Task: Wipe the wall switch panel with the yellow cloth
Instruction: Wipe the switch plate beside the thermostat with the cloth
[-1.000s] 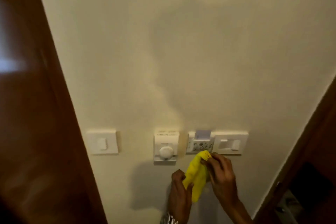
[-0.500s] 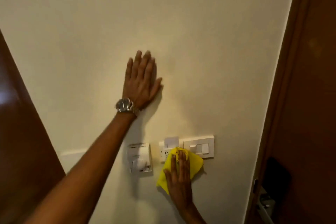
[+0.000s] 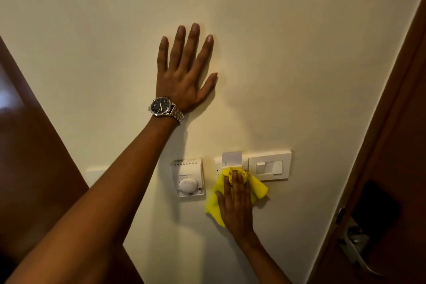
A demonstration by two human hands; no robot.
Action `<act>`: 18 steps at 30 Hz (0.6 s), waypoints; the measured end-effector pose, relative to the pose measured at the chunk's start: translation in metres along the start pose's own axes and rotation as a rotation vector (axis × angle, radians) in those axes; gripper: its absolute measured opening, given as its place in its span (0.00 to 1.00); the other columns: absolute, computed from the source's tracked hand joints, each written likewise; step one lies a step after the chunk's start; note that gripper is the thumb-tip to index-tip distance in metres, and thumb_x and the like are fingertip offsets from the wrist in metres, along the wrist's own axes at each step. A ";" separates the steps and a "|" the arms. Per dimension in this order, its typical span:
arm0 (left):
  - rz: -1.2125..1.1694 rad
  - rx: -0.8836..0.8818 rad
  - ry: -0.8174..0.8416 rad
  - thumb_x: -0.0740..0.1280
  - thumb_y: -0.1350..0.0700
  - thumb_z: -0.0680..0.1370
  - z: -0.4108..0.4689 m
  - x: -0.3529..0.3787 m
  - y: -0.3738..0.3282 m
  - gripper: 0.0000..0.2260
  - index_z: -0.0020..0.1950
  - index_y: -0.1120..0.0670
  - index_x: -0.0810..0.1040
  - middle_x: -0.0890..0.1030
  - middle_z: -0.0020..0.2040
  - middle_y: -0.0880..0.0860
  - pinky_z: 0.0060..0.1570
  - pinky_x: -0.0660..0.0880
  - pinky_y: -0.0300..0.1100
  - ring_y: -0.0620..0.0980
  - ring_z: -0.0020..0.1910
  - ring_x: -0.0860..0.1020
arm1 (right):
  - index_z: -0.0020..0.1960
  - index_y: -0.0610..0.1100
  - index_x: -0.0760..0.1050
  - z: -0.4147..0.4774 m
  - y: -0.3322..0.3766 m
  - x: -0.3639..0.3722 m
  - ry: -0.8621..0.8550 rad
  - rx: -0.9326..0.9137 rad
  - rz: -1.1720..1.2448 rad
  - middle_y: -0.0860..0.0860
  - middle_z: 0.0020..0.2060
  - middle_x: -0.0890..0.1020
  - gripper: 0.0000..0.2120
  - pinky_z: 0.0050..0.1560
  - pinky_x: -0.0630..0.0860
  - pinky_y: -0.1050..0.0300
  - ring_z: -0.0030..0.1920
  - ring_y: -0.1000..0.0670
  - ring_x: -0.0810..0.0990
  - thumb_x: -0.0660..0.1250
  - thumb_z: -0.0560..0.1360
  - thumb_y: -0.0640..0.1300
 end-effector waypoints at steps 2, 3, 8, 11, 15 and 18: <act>-0.006 -0.009 0.005 0.55 0.37 0.84 0.001 -0.001 0.001 0.31 0.83 0.50 0.61 0.64 0.82 0.59 0.80 0.57 0.64 0.62 0.82 0.61 | 0.77 0.37 0.59 -0.009 -0.004 0.000 -0.005 -0.045 -0.044 0.37 0.78 0.58 0.26 0.68 0.68 0.34 0.79 0.38 0.54 0.54 0.85 0.52; -0.006 -0.011 0.001 0.55 0.37 0.84 0.002 -0.002 0.002 0.31 0.83 0.51 0.61 0.64 0.82 0.59 0.80 0.57 0.64 0.62 0.82 0.61 | 0.76 0.37 0.60 -0.014 -0.005 0.002 0.006 -0.074 -0.076 0.36 0.79 0.55 0.25 0.67 0.69 0.34 0.79 0.38 0.54 0.53 0.85 0.51; 0.000 -0.011 -0.013 0.55 0.37 0.84 0.000 -0.004 0.001 0.30 0.83 0.51 0.62 0.65 0.82 0.60 0.80 0.58 0.65 0.62 0.82 0.62 | 0.80 0.39 0.53 -0.006 -0.008 -0.012 -0.100 -0.073 -0.046 0.40 0.80 0.52 0.29 0.77 0.58 0.38 0.80 0.39 0.54 0.55 0.85 0.53; 0.004 -0.023 -0.019 0.55 0.37 0.84 0.001 -0.005 0.003 0.30 0.83 0.51 0.62 0.65 0.82 0.60 0.79 0.59 0.65 0.62 0.81 0.62 | 0.80 0.38 0.50 -0.009 -0.013 -0.012 -0.118 -0.078 -0.066 0.37 0.80 0.49 0.28 0.77 0.57 0.40 0.80 0.37 0.51 0.52 0.86 0.51; 0.005 -0.019 -0.017 0.56 0.39 0.85 0.002 -0.008 0.001 0.29 0.83 0.51 0.63 0.65 0.81 0.60 0.79 0.60 0.65 0.62 0.81 0.63 | 0.80 0.37 0.47 -0.025 -0.020 -0.004 -0.081 -0.201 -0.213 0.36 0.80 0.45 0.26 0.73 0.58 0.40 0.80 0.38 0.47 0.47 0.87 0.49; 0.012 -0.011 -0.026 0.55 0.38 0.85 0.000 -0.005 0.001 0.30 0.83 0.51 0.62 0.65 0.82 0.60 0.79 0.59 0.65 0.62 0.81 0.63 | 0.80 0.37 0.51 -0.003 -0.016 -0.015 -0.115 -0.175 -0.168 0.36 0.79 0.54 0.29 0.77 0.57 0.39 0.80 0.37 0.52 0.55 0.85 0.51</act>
Point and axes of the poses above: each hand's wrist, its own z-axis towards the middle knuckle, its own x-axis out of the palm, y = z × x, the point moved 10 cm from there along z, towards the middle knuckle
